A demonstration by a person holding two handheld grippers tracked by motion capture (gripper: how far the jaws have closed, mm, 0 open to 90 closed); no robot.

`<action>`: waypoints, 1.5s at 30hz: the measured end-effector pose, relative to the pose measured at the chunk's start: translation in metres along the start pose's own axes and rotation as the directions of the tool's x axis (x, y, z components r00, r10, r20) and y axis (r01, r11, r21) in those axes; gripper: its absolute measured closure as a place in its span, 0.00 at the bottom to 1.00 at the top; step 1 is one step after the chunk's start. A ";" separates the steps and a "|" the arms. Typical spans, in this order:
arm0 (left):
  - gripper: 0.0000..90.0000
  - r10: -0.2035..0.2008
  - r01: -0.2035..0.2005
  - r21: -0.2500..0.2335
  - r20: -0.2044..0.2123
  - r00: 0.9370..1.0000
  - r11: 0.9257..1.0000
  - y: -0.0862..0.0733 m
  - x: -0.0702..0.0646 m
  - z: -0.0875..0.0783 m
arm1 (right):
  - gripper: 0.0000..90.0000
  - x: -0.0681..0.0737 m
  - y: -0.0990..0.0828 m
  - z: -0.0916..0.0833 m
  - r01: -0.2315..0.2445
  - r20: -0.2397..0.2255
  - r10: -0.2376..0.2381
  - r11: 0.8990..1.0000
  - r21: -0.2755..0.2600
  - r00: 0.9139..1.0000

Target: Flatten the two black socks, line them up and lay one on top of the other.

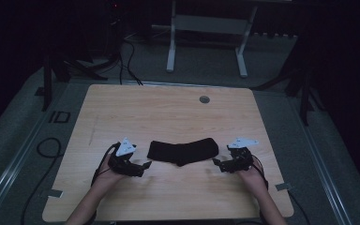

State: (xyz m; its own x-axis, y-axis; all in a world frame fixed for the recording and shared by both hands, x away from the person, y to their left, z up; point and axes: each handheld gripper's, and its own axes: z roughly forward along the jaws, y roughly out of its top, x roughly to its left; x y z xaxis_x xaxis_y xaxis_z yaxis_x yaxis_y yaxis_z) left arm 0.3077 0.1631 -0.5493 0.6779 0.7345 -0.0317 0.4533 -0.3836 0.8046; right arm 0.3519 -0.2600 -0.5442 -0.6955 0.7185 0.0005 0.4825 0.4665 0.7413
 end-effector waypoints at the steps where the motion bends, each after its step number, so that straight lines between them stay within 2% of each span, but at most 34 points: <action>1: 0.09 0.002 -0.002 0.004 -0.006 1.000 1.000 -0.001 0.001 -0.002 | 0.12 -0.002 -0.003 -0.003 -0.009 0.000 0.009 1.000 -0.005 1.000; 6: 0.09 -0.012 0.012 0.003 -0.023 1.000 1.000 -0.011 0.006 -0.013 | 0.12 -0.007 -0.017 -0.014 -0.028 0.020 0.028 1.000 -0.005 0.999; 13: 0.09 -0.032 0.031 -0.028 -0.062 0.998 0.999 -0.028 0.016 -0.031 | 0.12 -0.013 -0.037 -0.031 -0.075 0.048 0.075 0.997 -0.015 0.996; 19: 0.09 -0.063 0.062 -0.023 -0.070 0.996 0.998 -0.041 0.023 -0.044 | 0.12 -0.016 -0.050 -0.042 -0.101 0.069 0.102 0.995 -0.015 0.992; 26: 0.09 -0.083 0.080 -0.034 -0.095 0.992 0.996 -0.055 0.026 -0.059 | 0.12 -0.021 -0.063 -0.056 -0.129 0.107 0.131 0.991 -0.027 0.986; 30: 0.09 -0.090 0.086 -0.036 -0.107 0.990 0.996 -0.061 0.028 -0.065 | 0.12 -0.026 -0.070 -0.064 -0.155 0.129 0.158 0.987 -0.031 0.979; 34: 0.09 -0.117 0.109 -0.068 -0.125 0.985 0.992 -0.068 0.029 -0.075 | 0.14 -0.028 -0.076 -0.071 -0.175 0.140 0.183 0.982 -0.066 0.973; 38: 0.09 -0.134 0.125 -0.078 -0.133 0.982 0.989 -0.074 0.030 -0.081 | 0.14 -0.026 -0.079 -0.077 -0.181 0.146 0.193 0.979 -0.093 0.970; 41: 0.09 -0.153 0.141 -0.097 -0.138 0.978 0.985 -0.078 0.030 -0.085 | 0.14 -0.025 -0.082 -0.081 -0.186 0.152 0.199 0.978 -0.098 0.968; 45: 0.09 -0.151 0.136 -0.111 -0.140 0.979 0.984 -0.080 0.027 -0.087 | 0.14 -0.025 -0.085 -0.086 -0.201 0.166 0.217 0.974 -0.108 0.962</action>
State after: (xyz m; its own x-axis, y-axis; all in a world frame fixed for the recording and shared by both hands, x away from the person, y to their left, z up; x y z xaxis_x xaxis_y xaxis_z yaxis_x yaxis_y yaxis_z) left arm 0.2393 0.2618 -0.5628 0.5140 0.8549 -0.0699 0.4741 -0.2153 0.8537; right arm 0.2825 -0.3621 -0.5500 -0.4761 0.8780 0.0495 0.5517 0.2544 0.7943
